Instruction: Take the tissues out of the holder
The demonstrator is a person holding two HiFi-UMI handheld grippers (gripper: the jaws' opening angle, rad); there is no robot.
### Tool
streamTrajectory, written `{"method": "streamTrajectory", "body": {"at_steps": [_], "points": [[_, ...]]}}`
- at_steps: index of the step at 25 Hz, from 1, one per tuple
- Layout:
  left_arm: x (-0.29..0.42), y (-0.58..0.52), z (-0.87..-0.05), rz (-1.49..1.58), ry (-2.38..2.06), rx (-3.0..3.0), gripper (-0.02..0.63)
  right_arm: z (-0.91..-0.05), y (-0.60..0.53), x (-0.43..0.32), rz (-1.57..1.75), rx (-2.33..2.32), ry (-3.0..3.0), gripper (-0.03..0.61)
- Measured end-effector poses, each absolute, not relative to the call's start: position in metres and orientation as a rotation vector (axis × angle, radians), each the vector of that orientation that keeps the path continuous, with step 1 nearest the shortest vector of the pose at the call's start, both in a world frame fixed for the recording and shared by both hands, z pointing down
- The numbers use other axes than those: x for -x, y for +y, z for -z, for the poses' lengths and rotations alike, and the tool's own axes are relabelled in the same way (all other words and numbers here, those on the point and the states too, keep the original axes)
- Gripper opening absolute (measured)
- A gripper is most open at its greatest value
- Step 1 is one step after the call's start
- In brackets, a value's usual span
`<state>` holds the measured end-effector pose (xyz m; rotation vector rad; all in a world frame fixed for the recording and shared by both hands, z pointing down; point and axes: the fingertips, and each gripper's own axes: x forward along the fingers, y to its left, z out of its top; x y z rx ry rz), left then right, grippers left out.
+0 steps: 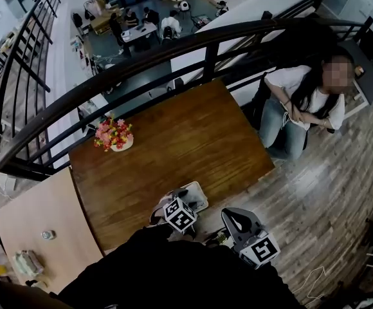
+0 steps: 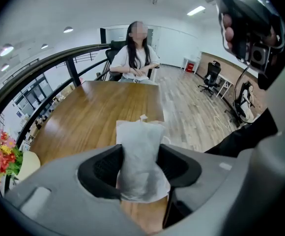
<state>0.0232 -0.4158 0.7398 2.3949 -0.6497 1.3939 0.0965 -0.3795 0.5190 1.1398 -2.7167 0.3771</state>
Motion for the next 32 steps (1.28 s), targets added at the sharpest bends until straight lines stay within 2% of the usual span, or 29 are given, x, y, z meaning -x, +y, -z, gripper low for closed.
{"method": "streamTrajectory", "body": {"at_steps": [10, 32], "points": [[-0.020, -0.434, -0.711, -1.406, -0.652, -2.442, 0.247, -0.513, -0.387, -0.081, -0.360, -1.115, -2.744, 0.002], [-0.007, -0.487, -0.721, -1.512, -0.610, -2.448, 0.247, -0.524, -0.408, -0.070, -0.416, -1.130, -2.720, 0.002]]}}
